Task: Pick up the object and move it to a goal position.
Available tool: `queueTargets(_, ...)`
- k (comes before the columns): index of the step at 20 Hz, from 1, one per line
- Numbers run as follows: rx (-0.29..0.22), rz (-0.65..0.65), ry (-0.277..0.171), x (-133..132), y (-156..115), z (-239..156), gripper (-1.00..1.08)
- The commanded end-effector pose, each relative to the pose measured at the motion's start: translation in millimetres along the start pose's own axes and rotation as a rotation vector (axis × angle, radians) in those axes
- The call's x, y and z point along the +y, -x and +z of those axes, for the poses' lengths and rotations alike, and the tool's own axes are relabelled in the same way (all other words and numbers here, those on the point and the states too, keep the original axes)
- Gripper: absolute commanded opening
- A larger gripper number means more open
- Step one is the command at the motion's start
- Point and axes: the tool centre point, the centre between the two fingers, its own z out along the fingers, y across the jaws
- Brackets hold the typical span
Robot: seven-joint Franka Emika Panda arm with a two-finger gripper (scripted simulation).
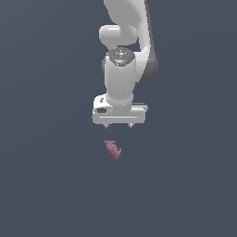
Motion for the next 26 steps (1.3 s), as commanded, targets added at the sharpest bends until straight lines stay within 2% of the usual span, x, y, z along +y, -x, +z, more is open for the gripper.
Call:
queueTargets(1, 0.0, 0.0, 0.0, 0, 0, 0, 1.0)
queueTargets(10, 0.013, -0.067, 0.015, -18, -5, -17, 1.0)
queueTargets(18, 0.01, -0.088, 0.015, -15, -6, -10, 1.0)
queueTargets(26, -0.003, -0.188, 0.012, -6, -10, 13, 1.0)
